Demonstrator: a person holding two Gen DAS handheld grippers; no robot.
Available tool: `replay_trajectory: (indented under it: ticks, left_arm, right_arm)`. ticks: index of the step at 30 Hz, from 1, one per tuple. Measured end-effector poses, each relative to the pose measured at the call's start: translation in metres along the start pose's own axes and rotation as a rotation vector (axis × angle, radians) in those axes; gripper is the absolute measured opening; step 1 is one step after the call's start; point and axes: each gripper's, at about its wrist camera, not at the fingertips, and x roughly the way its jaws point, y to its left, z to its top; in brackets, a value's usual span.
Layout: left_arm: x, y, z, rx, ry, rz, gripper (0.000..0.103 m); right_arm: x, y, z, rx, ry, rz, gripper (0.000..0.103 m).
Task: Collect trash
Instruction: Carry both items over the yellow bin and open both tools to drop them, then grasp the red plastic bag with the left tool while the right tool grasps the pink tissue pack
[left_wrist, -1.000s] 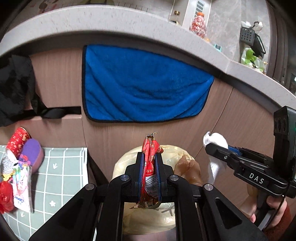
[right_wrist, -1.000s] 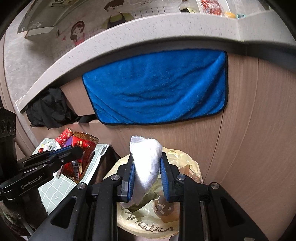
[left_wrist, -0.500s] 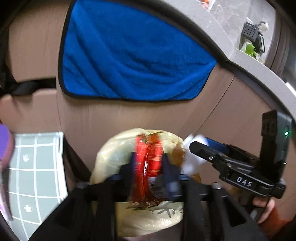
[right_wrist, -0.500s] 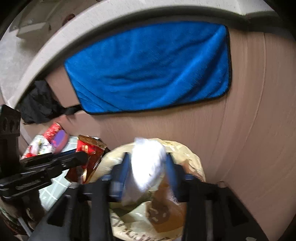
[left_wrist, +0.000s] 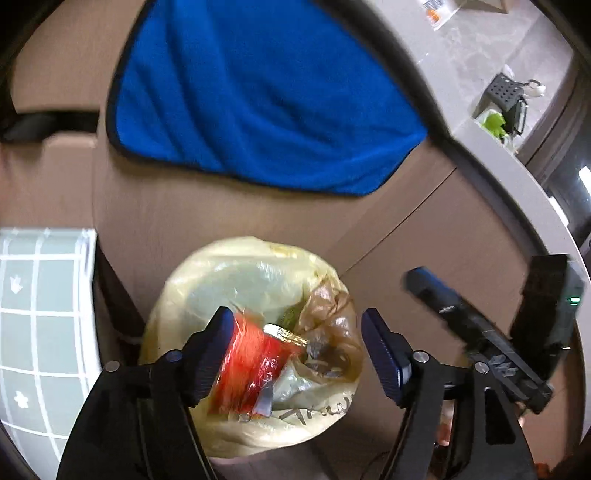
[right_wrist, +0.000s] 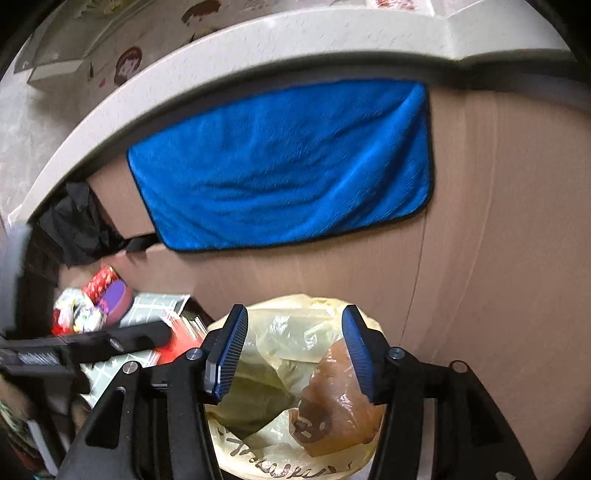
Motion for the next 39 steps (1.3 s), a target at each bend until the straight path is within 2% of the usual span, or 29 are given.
replay_trajectory:
  ticks: [2,6,9,13,17,25,30,36,39]
  left_arm:
    - [0.001,0.002,-0.001,-0.002,-0.018,0.041,0.072]
    - [-0.017,-0.002,-0.006,0.054,-0.083,0.136,0.073]
    - [-0.047,-0.013,-0.014,0.167,-0.159,0.315,0.073]
    - [-0.089,-0.016,-0.028,0.203,-0.242,0.438,0.073]
    - [-0.125,-0.007,-0.041,0.197,-0.283,0.529,0.073]
    - [-0.171,0.035,-0.062,0.125,-0.298,0.593,0.073]
    - [-0.194,0.064,-0.074,0.075,-0.307,0.614,0.073]
    - [-0.231,0.110,-0.095,-0.027,-0.382,0.559,0.073]
    - [-0.238,0.129,-0.103,-0.049,-0.367,0.565,0.074]
  right_arm:
    - [-0.009,-0.003,0.003,0.018,-0.018,-0.005,0.051]
    - [-0.026,-0.002,0.005,0.009,-0.050,-0.025,0.052]
    - [-0.035,0.002,0.005,-0.013,-0.059,-0.043,0.054]
    - [-0.041,0.016,0.003,-0.028,-0.067,-0.018,0.054]
    - [-0.036,0.042,0.001,-0.035,-0.054,0.068,0.054]
    - [-0.012,0.107,-0.007,-0.084,-0.007,0.209,0.054]
    - [0.003,0.143,-0.015,-0.110,0.049,0.263,0.054]
    - [0.015,0.178,-0.026,-0.150,0.101,0.290,0.054]
    - [0.016,0.189,-0.031,-0.175,0.104,0.282,0.054]
